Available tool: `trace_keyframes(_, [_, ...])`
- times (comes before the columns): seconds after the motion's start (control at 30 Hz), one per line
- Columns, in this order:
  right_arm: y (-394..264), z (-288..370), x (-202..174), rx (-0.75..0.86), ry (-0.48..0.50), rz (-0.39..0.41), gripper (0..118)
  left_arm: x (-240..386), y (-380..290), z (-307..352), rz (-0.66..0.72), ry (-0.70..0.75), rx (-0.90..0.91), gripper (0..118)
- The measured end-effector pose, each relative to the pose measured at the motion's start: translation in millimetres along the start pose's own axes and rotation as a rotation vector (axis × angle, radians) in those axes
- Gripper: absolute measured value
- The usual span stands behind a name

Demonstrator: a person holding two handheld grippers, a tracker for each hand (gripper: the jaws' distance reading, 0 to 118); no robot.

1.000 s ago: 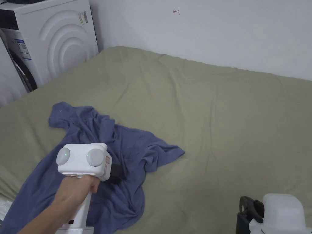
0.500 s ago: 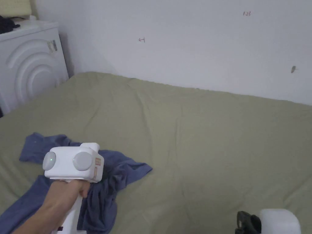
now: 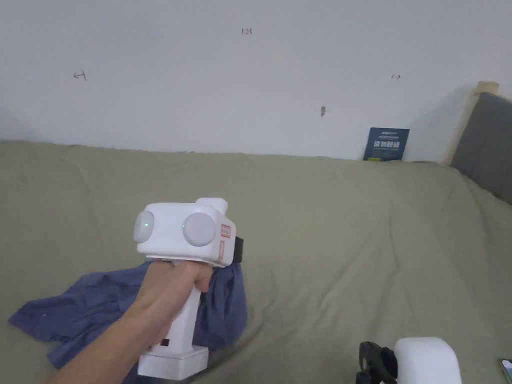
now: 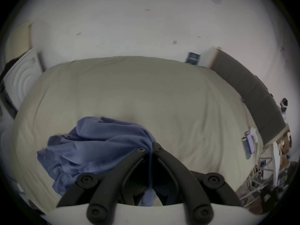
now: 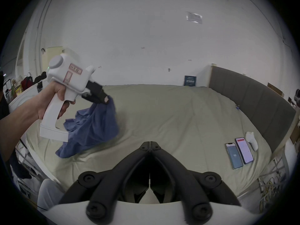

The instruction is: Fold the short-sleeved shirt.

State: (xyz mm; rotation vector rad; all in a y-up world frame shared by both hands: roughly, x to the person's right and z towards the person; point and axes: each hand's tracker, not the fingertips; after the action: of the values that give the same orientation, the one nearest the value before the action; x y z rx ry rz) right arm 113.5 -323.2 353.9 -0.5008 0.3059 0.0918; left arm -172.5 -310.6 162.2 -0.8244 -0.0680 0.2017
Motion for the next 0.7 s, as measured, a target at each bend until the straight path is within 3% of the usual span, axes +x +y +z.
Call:
trace_keyframes(0.2, [-2,5,33,0.004,-0.065,-0.041,0,98,26,-22,-0.049,-0.152,0.008,0])
trace_keyframes(0.33, [-6,4,46,0.000,-0.093,-0.057,0,133,21,-40,-0.098,-0.166,-0.022,0])
trace_keyframes(0.7, [-27,-26,49,-0.076,-0.085,-0.075,0,92,-57,-140,-0.083,0.002,-0.218,2])
